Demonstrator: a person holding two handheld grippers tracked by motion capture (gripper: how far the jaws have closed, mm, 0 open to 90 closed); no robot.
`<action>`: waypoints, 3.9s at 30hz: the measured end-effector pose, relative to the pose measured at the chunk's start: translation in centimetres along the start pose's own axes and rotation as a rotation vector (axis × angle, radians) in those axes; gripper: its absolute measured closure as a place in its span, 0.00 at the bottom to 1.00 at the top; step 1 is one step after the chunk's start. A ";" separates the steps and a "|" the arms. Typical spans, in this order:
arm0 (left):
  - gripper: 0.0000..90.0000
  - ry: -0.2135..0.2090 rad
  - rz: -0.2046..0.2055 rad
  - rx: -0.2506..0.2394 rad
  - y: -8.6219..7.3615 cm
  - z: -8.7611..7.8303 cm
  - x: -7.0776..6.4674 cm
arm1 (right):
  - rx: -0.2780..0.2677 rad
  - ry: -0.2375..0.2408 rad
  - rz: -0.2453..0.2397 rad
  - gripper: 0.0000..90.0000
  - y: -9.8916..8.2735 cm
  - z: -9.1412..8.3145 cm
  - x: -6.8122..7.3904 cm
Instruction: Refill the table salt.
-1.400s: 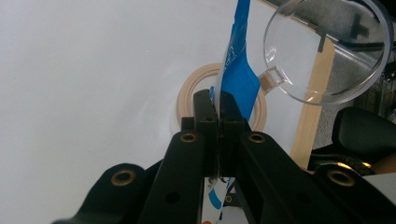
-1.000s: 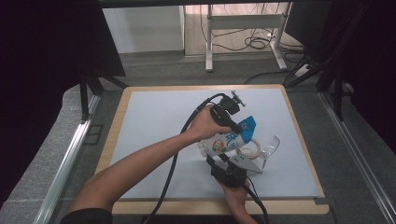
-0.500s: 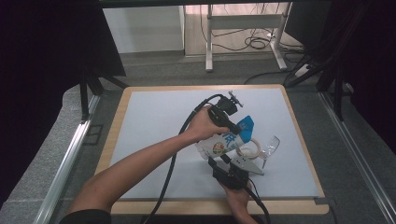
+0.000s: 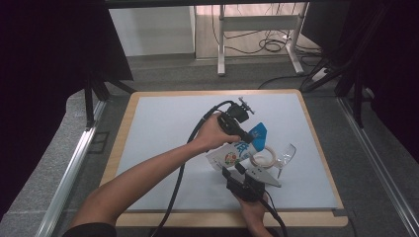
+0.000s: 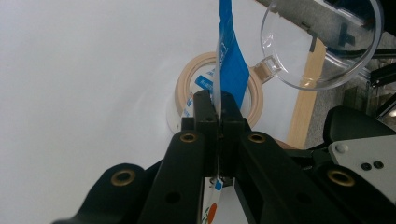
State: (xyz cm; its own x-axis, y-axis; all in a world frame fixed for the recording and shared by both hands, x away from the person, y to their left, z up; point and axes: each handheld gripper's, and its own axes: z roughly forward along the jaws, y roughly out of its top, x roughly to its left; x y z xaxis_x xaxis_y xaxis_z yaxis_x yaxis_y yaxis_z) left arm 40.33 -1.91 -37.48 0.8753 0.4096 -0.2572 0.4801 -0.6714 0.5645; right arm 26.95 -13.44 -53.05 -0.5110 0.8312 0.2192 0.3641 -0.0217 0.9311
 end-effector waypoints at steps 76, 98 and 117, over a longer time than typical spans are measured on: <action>1.00 -0.030 0.010 -0.068 -1.6 -1.4 0.4 | 0.007 -0.016 -0.039 0.49 -0.6 -1.2 -0.6; 1.00 -0.039 0.013 -0.095 -2.0 -1.6 0.5 | 0.002 -0.020 -0.037 0.49 -0.7 -1.1 -0.7; 1.00 -0.089 -0.035 -0.198 -4.1 -1.9 1.4 | -0.001 -0.025 -0.046 0.49 -0.6 -1.1 -0.8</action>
State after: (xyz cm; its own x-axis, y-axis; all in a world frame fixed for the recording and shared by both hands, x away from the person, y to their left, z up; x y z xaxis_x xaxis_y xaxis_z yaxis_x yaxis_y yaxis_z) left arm 39.43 2.61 -38.65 0.8640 0.3689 -0.3426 0.4973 -0.5197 0.6947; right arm 26.27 -14.74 -53.43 -0.5078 0.8448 0.1684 0.3396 0.0167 0.9404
